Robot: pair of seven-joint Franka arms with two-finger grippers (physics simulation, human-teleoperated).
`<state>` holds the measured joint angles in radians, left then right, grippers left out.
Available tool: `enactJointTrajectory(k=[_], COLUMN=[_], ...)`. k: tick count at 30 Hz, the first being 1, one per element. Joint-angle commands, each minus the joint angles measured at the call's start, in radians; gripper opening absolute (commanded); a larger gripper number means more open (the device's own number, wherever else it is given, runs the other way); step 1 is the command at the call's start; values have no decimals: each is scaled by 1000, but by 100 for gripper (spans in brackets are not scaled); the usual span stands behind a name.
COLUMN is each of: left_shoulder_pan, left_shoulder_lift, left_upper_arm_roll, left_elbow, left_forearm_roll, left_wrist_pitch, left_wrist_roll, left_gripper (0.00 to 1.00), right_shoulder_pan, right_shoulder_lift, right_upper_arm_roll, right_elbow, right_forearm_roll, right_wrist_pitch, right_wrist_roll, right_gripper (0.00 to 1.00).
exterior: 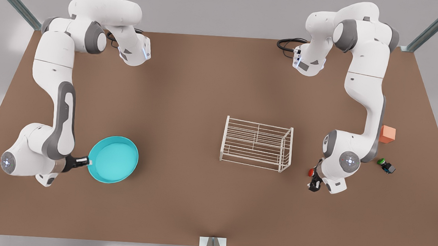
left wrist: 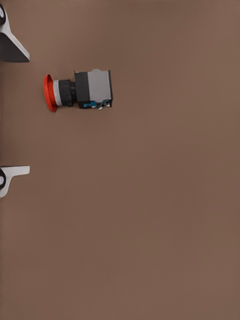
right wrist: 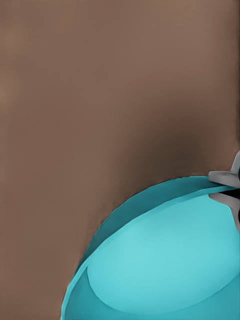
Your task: Place the plate on the shelf with right arm and place the red button switch in the plate with left arm
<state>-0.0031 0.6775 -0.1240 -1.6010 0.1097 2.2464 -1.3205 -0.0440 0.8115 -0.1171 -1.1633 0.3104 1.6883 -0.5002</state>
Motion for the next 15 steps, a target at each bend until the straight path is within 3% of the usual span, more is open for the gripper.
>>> enactJointTrajectory(k=[1, 9, 15], left_shoulder_pan=[2, 9, 43], left_shoulder_lift=[10, 11, 13], left_upper_arm_roll=[0, 0, 0], left_elbow=[0, -56, -46], left_forearm_roll=[2, 82, 128], left_wrist_pitch=[2, 33, 44], left_wrist_roll=[-80, -75, -59], left_gripper=[100, 100, 100], right_shoulder_pan=[30, 285, 433], right_shoulder_lift=[-41, -190, -204], right_upper_arm_roll=[-4, -88, -82], right_elbow=[1, 4, 28], right_forearm_roll=[-5, -4, -8], right_wrist_pitch=[-102, -229, -256], right_wrist_roll=[118, 476, 799], right_gripper=[18, 18, 19])
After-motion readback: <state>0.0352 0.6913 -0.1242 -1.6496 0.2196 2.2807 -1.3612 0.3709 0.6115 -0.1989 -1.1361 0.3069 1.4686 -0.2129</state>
